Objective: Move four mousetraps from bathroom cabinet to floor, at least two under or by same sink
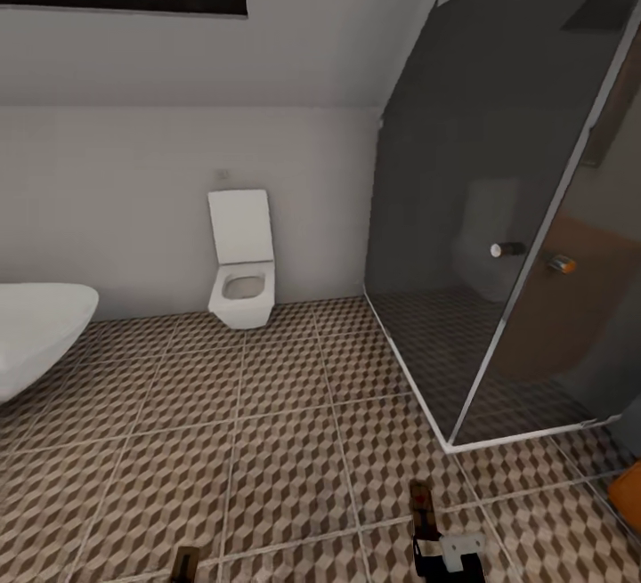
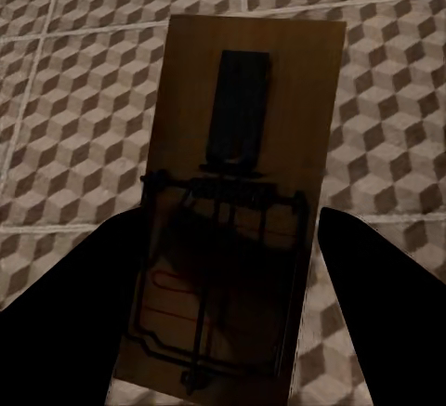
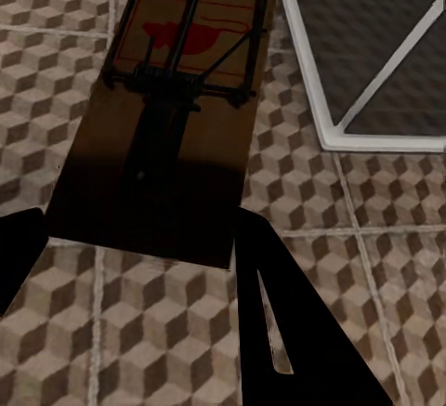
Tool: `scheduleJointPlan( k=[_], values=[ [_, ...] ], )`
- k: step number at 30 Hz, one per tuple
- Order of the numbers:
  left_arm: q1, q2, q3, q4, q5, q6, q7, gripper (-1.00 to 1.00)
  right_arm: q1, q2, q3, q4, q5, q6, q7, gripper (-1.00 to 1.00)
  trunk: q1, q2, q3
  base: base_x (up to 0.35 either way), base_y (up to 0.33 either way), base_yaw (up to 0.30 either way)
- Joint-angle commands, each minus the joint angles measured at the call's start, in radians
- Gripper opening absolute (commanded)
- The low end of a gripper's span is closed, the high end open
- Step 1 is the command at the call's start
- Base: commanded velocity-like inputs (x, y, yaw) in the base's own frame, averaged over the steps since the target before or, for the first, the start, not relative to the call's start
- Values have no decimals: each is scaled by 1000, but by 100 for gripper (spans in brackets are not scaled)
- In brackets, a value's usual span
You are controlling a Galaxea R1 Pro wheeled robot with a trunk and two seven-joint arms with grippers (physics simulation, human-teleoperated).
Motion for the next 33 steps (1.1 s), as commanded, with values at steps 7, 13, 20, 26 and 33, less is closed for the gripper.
scheduleJointPlan(
  k=[7, 13, 20, 26, 33],
  values=[
    [-2, -1, -8, 4, 6, -5, 3, -100, -1, -1, 4, 0, 7, 0, -7, -100, 0, -1, -1, 0, 0, 290],
    [-2, -1, -9, 5, 6, -5, 3, -100, -1, -1, 4, 0, 7, 0, -7, -100, 0, -1, -1, 0, 0, 290],
    [-2, -1, -9, 5, 6, -5, 3, -100, -1, -1, 4, 0, 7, 0, -7, -100, 0, -1, -1, 0, 0, 290],
    [-2, -1, -9, 5, 6, -5, 3, -100, -1, -1, 4, 0, 7, 0, -7, -100, 0, -1, -1, 0, 0, 290],
    [-2, -1, -9, 5, 6, -5, 2, -100, 0, -1, 4, 0, 7, -1, -7, -100, 0, -1, -1, 0, 0, 290]
  ],
)
